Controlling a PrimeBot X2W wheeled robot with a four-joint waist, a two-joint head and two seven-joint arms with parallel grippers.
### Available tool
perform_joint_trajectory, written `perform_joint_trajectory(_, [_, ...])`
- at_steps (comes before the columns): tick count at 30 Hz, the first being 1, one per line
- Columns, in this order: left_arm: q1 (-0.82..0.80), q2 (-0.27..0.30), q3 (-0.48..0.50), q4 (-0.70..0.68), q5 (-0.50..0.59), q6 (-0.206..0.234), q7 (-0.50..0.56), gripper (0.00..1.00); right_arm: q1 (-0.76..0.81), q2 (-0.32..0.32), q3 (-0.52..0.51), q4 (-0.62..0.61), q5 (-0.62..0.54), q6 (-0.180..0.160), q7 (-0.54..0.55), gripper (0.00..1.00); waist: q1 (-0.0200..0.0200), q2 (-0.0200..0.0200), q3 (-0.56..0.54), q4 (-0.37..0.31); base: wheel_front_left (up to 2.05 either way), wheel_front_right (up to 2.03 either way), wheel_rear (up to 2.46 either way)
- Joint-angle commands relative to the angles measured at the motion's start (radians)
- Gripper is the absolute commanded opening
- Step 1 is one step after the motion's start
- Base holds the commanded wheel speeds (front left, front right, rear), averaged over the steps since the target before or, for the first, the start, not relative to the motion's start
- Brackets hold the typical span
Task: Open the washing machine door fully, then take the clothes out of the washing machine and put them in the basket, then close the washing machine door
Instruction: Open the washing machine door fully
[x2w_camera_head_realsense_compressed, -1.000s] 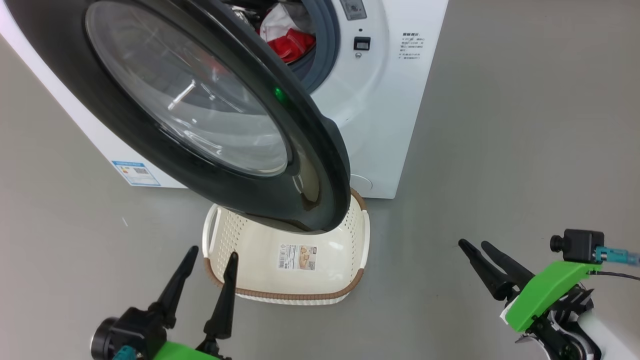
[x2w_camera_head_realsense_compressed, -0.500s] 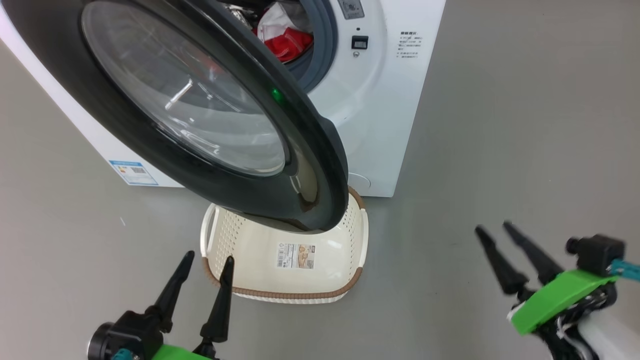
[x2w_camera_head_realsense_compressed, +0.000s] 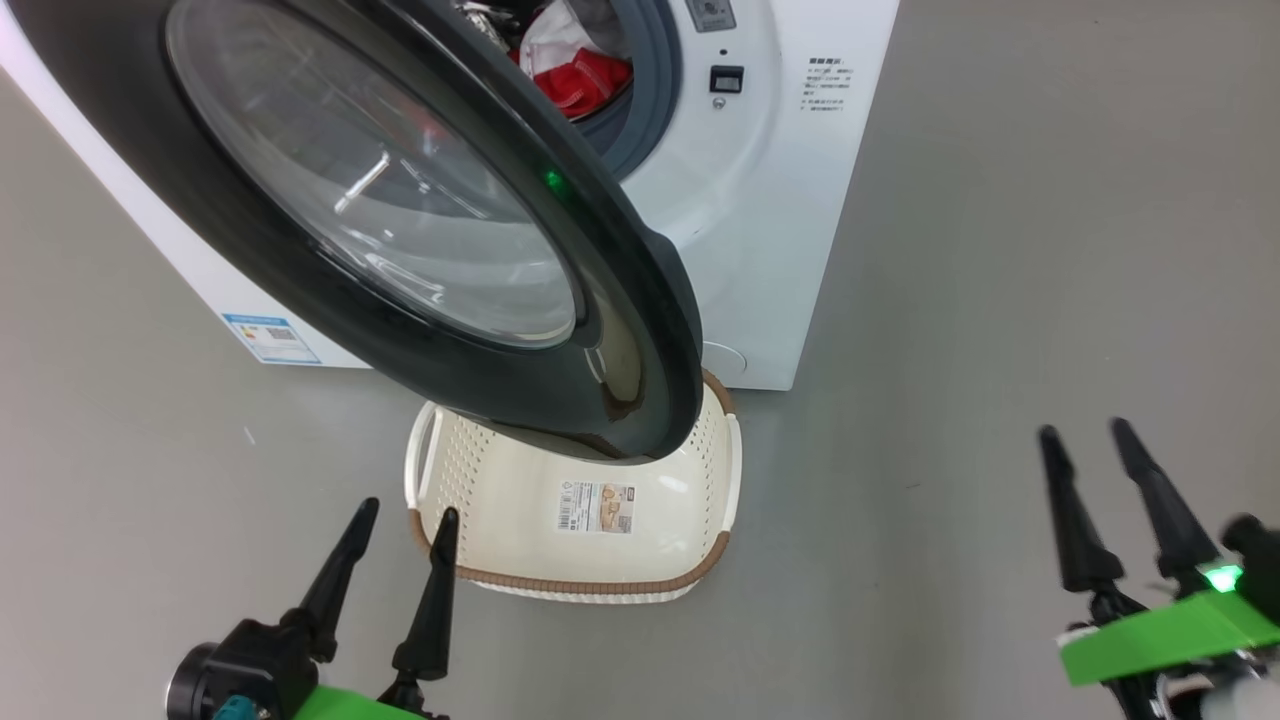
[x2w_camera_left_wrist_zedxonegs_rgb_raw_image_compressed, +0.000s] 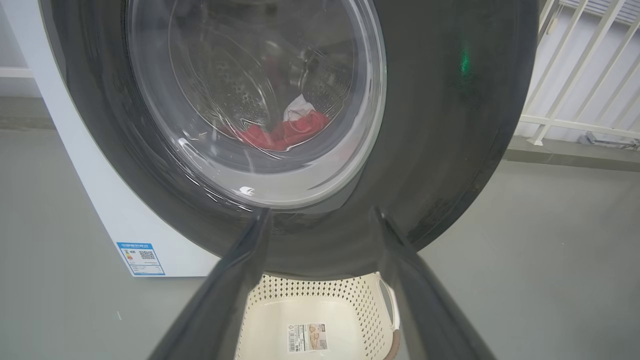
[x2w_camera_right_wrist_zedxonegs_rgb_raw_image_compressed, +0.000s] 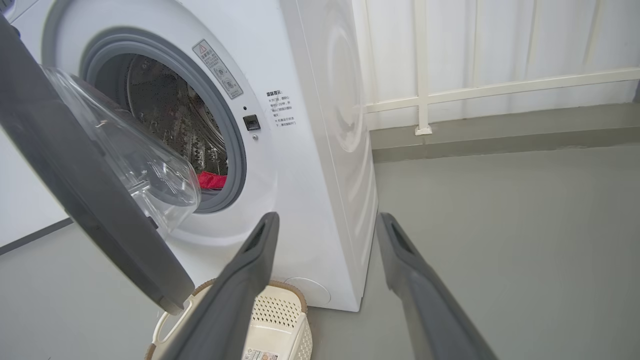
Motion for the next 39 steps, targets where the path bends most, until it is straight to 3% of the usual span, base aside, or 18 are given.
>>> perform_joint_trajectory(1, [-0.022,0.013,0.036,-0.03,0.011,-0.005,-0.012,1.0,0.019,0.001,-0.007,-0.034,-0.014,0.005,-0.006,1.0,0.0,0.0,0.0,0.002,0.0,0.0,0.0])
perform_joint_trajectory(6, [-0.021,0.012,0.038,-0.041,0.012,-0.005,-0.012,1.0,0.086,0.045,-0.069,-0.054,-0.06,0.005,-0.006,1.0,0.0,0.0,0.001,0.006,0.0,0.0,0.0])
perform_joint_trajectory(12, [-0.015,0.011,0.036,-0.037,0.015,-0.005,-0.012,1.0,0.11,0.069,-0.073,-0.035,-0.097,0.005,-0.006,1.0,0.0,0.0,0.001,0.001,0.0,0.0,0.0])
perform_joint_trajectory(33, [-0.002,0.006,0.023,-0.033,0.015,-0.005,-0.012,1.0,0.09,0.076,-0.053,-0.046,-0.084,0.005,-0.006,1.0,0.0,0.0,-0.017,0.009,0.0,0.0,0.0])
perform_joint_trajectory(34, [-0.001,0.005,0.023,-0.034,0.016,-0.005,-0.012,1.0,0.084,0.076,-0.047,-0.049,-0.073,0.005,-0.006,0.81,0.0,0.0,-0.018,0.009,0.0,0.0,0.0])
perform_joint_trajectory(35, [-0.001,0.005,0.022,-0.034,0.016,-0.005,-0.012,1.0,0.075,0.076,-0.04,-0.05,-0.059,0.005,-0.006,0.45,0.0,0.0,-0.017,0.01,0.0,0.0,0.0])
perform_joint_trajectory(36, [-0.001,0.004,0.021,-0.035,0.016,-0.005,-0.012,1.0,0.062,0.074,-0.032,-0.054,-0.05,0.005,-0.006,0.19,0.0,0.0,-0.017,0.011,0.0,0.0,0.0])
perform_joint_trajectory(37, [0.0,0.003,0.021,-0.036,0.016,-0.005,-0.012,1.0,0.049,0.073,-0.02,-0.056,-0.04,0.005,-0.006,0.0,0.0,0.0,-0.017,0.012,0.0,0.0,0.0])
perform_joint_trajectory(39, [0.001,0.002,0.019,-0.037,0.016,-0.005,-0.012,1.0,0.017,0.069,0.006,-0.06,-0.017,0.005,-0.006,0.0,0.0,0.0,-0.015,0.015,0.0,0.0,0.0])
